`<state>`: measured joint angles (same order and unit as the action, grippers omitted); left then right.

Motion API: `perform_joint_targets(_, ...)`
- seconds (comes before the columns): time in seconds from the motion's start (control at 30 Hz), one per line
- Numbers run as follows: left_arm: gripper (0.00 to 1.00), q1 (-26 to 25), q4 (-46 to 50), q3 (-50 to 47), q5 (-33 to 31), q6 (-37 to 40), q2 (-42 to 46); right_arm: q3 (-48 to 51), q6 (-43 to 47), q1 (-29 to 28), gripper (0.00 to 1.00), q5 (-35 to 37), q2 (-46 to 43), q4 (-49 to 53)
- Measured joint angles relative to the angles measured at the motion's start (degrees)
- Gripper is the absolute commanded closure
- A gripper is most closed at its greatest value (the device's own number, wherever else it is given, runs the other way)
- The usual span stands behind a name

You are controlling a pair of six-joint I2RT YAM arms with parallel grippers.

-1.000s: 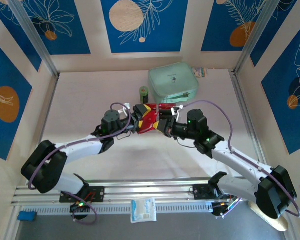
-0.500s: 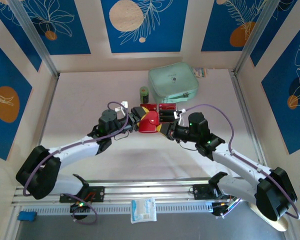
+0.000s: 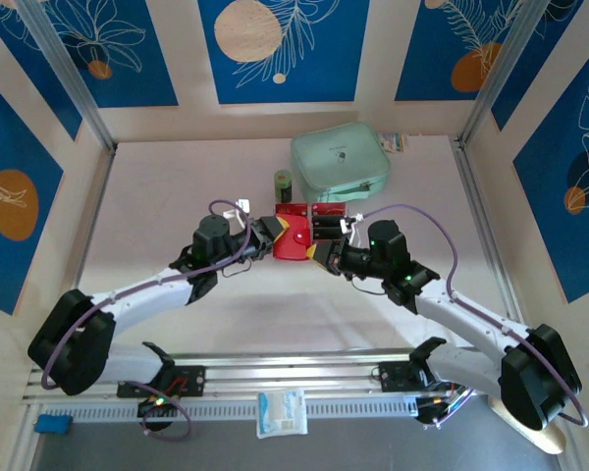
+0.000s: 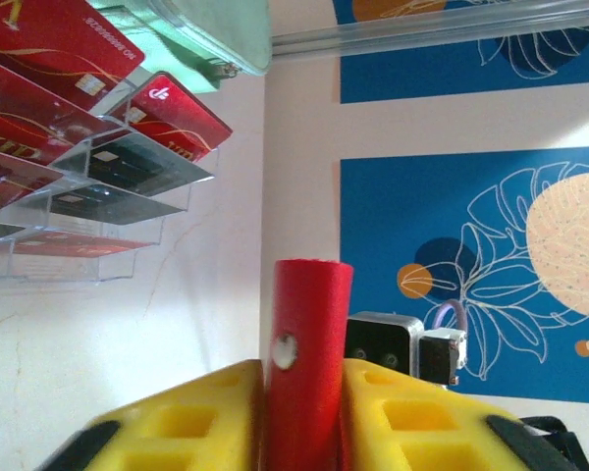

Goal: Put the credit cards into the card holder

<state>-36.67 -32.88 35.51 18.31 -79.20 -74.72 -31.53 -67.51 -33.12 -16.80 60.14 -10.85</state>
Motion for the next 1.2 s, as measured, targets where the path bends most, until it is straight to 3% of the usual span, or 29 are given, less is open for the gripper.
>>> perform_joint_targets(0.07,1.00,0.1,3.5,0.0,-0.5,3.5,1.1,-1.3,3.0,0.6,0.59,1.1,-0.5,6.1)
perform_joint_targets(0.2,1.00,0.2,11.9,0.7,-2.0,11.5,3.7,-6.0,9.3,0.9,0.44,6.1,-1.9,19.4)
perform_joint_targets(0.4,1.00,0.2,19.3,1.2,-3.8,18.3,5.7,-13.2,14.8,-1.3,0.34,10.6,1.3,27.5)
perform_joint_targets(0.63,1.00,0.1,21.9,1.4,-4.5,19.3,5.7,-23.6,18.7,-8.9,0.33,15.4,13.8,30.4)
perform_joint_targets(0.83,1.00,0.1,22.5,1.4,-5.8,19.1,6.2,-28.8,20.2,-12.0,0.34,18.0,20.7,30.6)
perform_joint_targets(1.2,1.00,0.1,24.6,1.4,-7.5,16.5,6.8,-29.7,21.0,-13.9,0.49,22.8,25.6,30.7)
